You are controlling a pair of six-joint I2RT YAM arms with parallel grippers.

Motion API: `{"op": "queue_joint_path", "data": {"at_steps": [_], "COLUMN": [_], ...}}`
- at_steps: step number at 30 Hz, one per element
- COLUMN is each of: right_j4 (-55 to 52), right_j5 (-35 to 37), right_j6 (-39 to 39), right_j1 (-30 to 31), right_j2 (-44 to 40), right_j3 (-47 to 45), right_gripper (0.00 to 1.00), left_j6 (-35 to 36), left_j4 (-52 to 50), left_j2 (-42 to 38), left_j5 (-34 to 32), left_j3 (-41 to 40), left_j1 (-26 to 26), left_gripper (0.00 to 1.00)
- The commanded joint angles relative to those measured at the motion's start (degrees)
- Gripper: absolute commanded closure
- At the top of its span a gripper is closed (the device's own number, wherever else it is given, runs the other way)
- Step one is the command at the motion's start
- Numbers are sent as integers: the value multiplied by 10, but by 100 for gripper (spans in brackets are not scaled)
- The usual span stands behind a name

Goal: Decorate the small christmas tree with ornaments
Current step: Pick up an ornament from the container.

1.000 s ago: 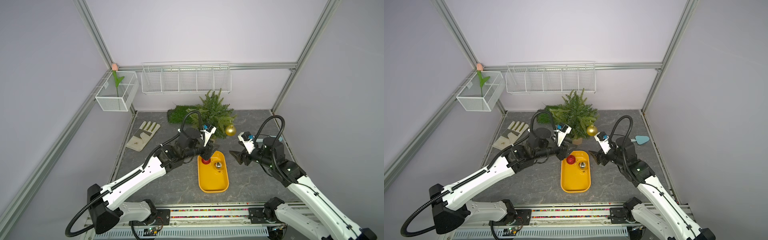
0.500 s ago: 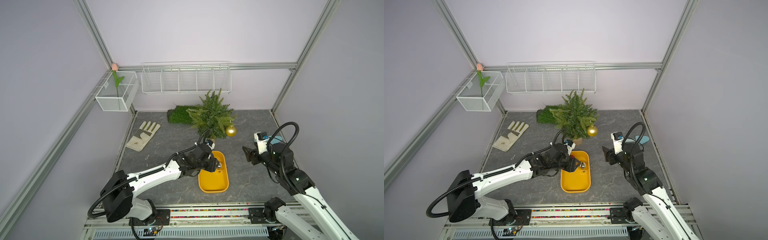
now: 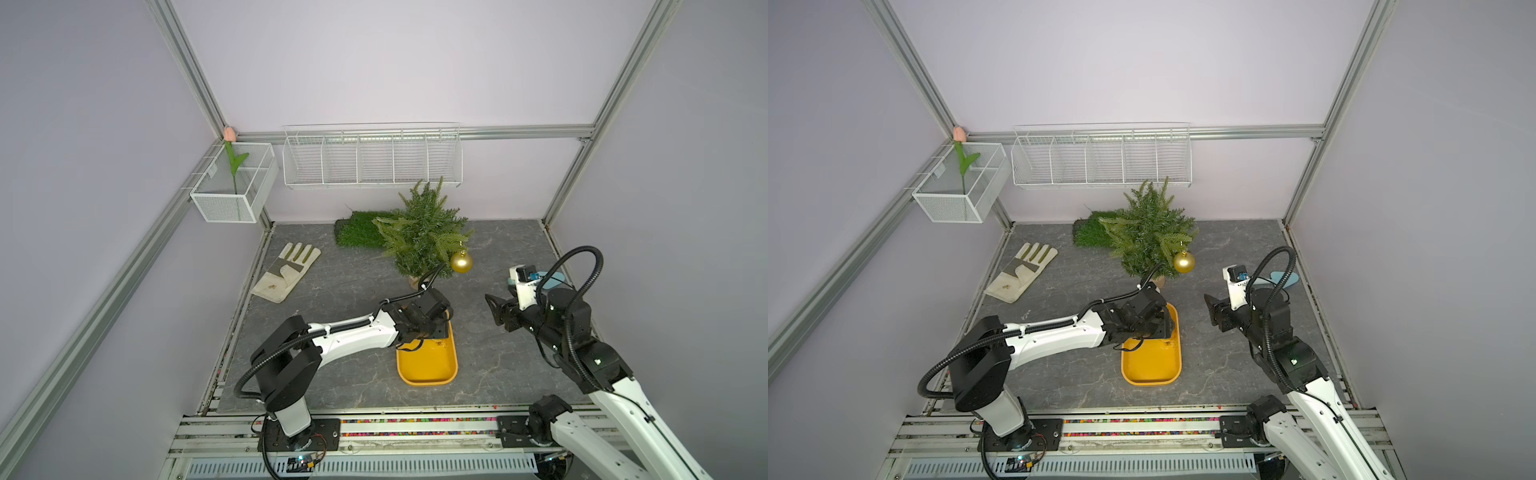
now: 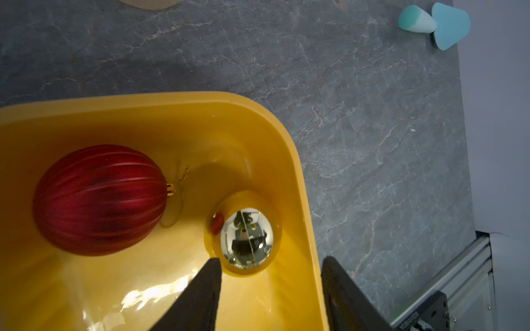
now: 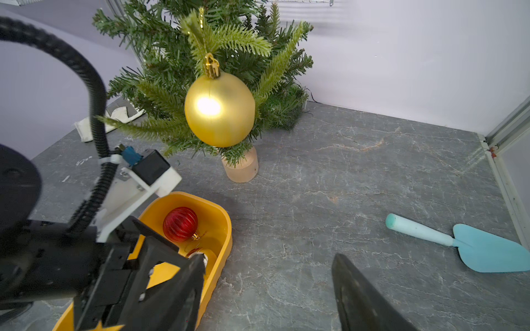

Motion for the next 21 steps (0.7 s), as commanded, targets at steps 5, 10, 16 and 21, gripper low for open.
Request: {"op": "queue_joint_path", "data": {"at_steps": [5, 10, 16, 21], "right_j4": [4, 4, 5, 5], "right_j5": [-30, -32, -33, -30], "right_j6": [-7, -8, -7, -8], "right_j1": [-3, -3, -3, -3], "right_j2": [-20, -25, -25, -25], "right_j3": [-9, -10, -11, -11], "right_gripper": [27, 27, 26, 26], "left_j6": [-42, -42, -37, -30], "left_j4": [-41, -54, -56, -80], "left_j2": [53, 85, 105, 106], "left_j5": [-16, 0, 18, 18], "left_j3": [42, 63, 71, 79], "left_j1": [-3, 0, 1, 2], "left_gripper": [43, 43, 40, 35]}}
